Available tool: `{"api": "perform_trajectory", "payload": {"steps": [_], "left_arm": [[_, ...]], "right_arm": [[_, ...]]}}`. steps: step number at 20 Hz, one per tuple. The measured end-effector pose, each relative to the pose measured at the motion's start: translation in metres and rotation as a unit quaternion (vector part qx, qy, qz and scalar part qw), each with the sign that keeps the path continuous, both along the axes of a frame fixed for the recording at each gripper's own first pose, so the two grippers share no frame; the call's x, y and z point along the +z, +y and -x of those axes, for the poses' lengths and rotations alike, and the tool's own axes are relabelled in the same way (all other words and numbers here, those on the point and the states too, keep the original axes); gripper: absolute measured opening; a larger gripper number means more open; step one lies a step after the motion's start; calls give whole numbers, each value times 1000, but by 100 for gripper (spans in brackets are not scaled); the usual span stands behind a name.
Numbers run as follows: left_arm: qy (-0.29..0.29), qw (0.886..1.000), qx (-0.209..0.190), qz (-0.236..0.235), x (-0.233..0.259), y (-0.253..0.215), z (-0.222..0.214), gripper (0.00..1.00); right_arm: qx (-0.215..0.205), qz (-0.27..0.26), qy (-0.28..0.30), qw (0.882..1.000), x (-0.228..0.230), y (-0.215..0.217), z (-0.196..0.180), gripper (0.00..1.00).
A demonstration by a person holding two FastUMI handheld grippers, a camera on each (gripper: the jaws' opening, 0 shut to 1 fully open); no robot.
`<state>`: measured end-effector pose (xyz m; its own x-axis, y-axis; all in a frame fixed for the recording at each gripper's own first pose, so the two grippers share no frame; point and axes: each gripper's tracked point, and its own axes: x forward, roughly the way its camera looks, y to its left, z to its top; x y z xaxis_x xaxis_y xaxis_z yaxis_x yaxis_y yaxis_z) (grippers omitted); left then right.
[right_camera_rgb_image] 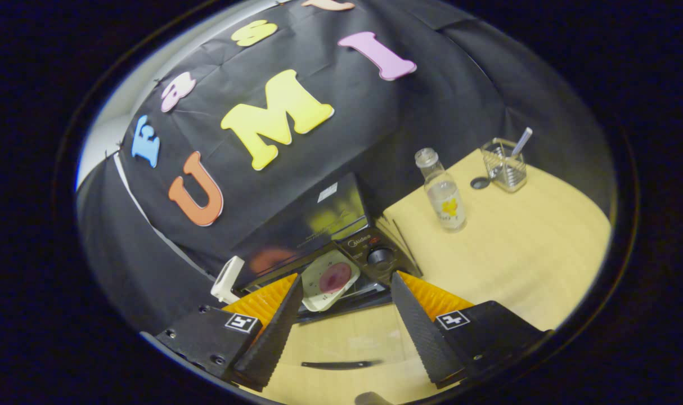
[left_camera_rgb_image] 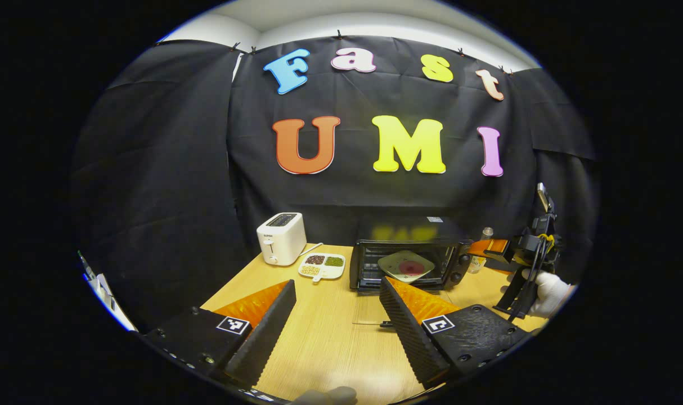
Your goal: Open the electric oven with the left hand, put the food in, and close the electric oven.
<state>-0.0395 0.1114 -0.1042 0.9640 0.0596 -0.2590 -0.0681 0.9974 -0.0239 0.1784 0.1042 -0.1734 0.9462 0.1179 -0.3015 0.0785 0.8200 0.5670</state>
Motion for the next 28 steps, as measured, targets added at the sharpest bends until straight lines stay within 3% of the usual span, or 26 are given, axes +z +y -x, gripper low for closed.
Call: {"api": "perform_trajectory", "payload": {"steps": [3, 7, 13, 19, 22, 26, 27, 28], "left_arm": [[4, 1000, -30, -2, -18, -13, -6, 95], [21, 998, -66, 6, -47, -44, -13, 96], [42, 997, -66, 0, -79, -92, -17, 96], [68, 996, -51, -25, -117, -142, -5, 96], [92, 994, -52, -26, -143, -169, -2, 96], [121, 990, -66, -11, -182, -188, -10, 96], [129, 989, -71, -11, -193, -191, -14, 96], [135, 988, -74, -13, -203, -191, -21, 96]], "right_arm": [[-7, 74, -8, 997, 13, -17, 40, 100], [-29, 128, -1, 991, 17, -50, 100, 100], [-14, 240, -21, 970, 32, -96, 167, 100], [34, 252, -15, 967, 22, -140, 213, 100], [42, 253, -13, 967, 24, -155, 216, 100], [18, 261, -9, 965, 36, -176, 219, 100], [10, 263, -4, 965, 37, -178, 220, 96], [4, 263, -1, 965, 39, -182, 228, 100]]}}
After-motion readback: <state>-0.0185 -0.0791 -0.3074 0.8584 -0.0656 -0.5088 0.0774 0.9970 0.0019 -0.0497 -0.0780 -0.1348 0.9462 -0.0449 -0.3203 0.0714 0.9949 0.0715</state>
